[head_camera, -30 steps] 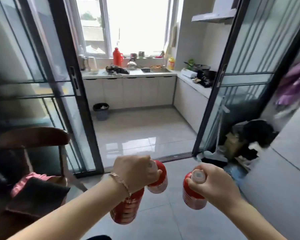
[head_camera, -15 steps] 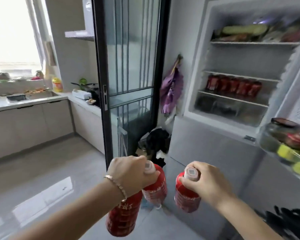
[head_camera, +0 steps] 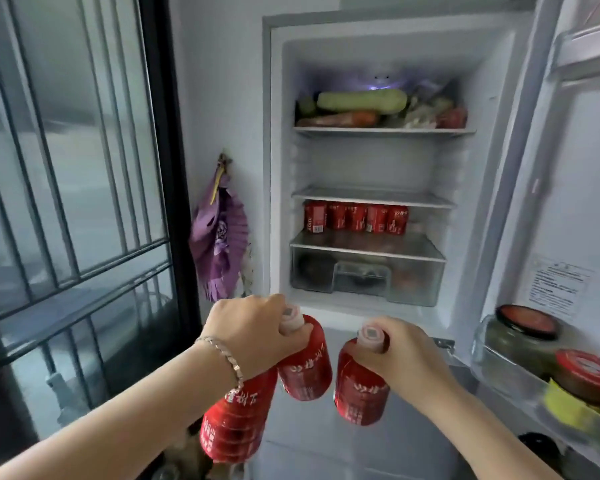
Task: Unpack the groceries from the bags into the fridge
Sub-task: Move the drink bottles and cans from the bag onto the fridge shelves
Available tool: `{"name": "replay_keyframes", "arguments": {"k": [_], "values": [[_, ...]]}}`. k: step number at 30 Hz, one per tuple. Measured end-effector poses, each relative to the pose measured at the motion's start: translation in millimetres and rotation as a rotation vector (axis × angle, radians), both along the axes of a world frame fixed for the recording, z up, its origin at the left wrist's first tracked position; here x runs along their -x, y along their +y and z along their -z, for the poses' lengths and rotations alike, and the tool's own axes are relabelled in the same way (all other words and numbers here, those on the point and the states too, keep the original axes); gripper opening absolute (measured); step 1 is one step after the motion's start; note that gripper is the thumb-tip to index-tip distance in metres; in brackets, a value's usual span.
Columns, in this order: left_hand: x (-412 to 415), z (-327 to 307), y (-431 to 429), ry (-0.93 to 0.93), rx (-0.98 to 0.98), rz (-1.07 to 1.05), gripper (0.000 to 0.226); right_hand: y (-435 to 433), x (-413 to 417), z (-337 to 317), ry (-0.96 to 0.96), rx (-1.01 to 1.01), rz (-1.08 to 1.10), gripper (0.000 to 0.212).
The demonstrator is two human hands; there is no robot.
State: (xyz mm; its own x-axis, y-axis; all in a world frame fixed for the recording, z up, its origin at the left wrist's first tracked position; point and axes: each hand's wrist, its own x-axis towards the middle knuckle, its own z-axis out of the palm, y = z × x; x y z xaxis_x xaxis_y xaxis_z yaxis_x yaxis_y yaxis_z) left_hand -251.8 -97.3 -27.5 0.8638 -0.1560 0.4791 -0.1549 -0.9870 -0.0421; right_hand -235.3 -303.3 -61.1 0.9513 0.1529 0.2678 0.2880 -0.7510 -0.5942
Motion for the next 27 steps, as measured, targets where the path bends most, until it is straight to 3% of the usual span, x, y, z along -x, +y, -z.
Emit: {"name": "replay_keyframes", "arguments": {"k": [11,15,23,27], "values": [[-243.5,-10.2,-11.7,-0.087,0.093,-0.053,0.044,-16.6,-243.1,-21.1,-0.133,-0.021,0.124,0.019],[-308.5,-26.8,-11.9,-0.130,0.137,-0.092,0.045,-15.8,-316.9,-41.9,-0.262,-0.069,0.171,0.021],[-385.8,-44.1,-11.7,-0.154,0.024,-0.041,0.046,1.0,-407.7,-46.6,-0.295,-0.199,0.294,0.028],[-408.4,-43.7,-8.5,-0.129,-0.012,-0.055,0.049,9.4,-421.5,-45.6,-0.262,-0.066,0.399,0.033]]}}
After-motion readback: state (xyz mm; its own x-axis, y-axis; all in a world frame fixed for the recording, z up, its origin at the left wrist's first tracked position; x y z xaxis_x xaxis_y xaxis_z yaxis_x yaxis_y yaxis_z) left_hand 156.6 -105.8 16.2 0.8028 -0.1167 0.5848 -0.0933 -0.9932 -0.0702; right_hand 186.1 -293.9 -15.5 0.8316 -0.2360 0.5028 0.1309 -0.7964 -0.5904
